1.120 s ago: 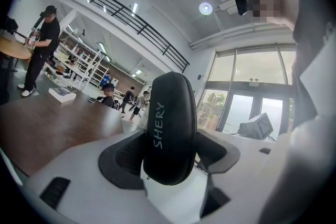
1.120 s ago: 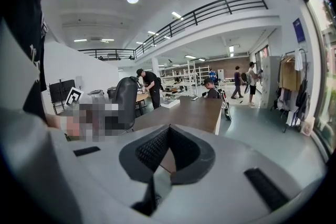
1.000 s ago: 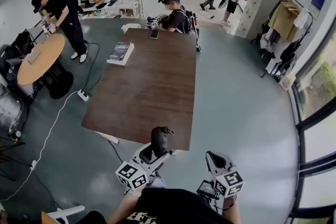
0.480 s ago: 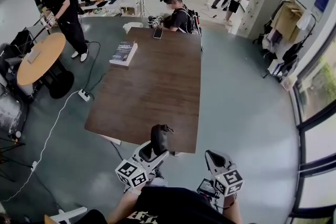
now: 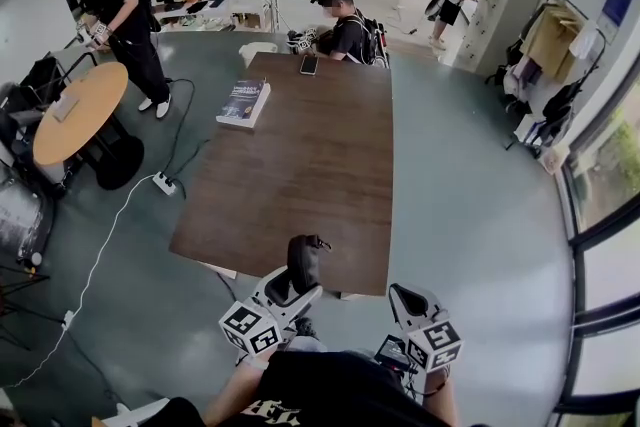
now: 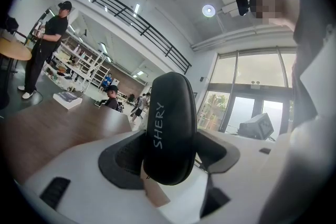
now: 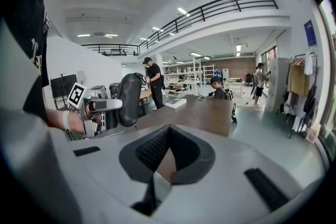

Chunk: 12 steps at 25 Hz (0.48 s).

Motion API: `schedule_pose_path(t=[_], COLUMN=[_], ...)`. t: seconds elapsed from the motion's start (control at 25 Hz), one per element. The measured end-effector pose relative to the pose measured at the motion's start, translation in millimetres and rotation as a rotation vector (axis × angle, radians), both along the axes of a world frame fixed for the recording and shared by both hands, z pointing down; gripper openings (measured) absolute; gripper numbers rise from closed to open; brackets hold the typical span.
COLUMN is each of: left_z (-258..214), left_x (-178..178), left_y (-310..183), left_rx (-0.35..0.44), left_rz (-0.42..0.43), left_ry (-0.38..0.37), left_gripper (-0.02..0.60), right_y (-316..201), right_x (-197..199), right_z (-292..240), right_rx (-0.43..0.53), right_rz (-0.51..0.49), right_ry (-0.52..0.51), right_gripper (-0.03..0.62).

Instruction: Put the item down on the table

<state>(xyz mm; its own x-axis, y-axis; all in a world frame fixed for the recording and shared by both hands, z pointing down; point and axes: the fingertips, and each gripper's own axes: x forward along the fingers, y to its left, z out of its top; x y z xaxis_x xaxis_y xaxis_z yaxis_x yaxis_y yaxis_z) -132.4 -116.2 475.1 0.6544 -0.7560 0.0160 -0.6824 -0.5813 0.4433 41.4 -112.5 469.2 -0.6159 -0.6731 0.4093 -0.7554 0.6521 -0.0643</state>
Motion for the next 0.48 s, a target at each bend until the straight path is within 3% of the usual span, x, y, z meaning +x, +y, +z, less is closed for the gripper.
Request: schedule_pose_path(t=[0.48], left_z=[4], left_x=[-12], left_y=[-6], left_rx=[-0.005], left_rz=[0.038], left_ry=[0.011], left_gripper=[0.302], right_y=[8], right_x=[-10], right_z=[5], right_rx=[-0.008], right_rz=[0.03], right_ry=[0.004], right_gripper=[-0.014])
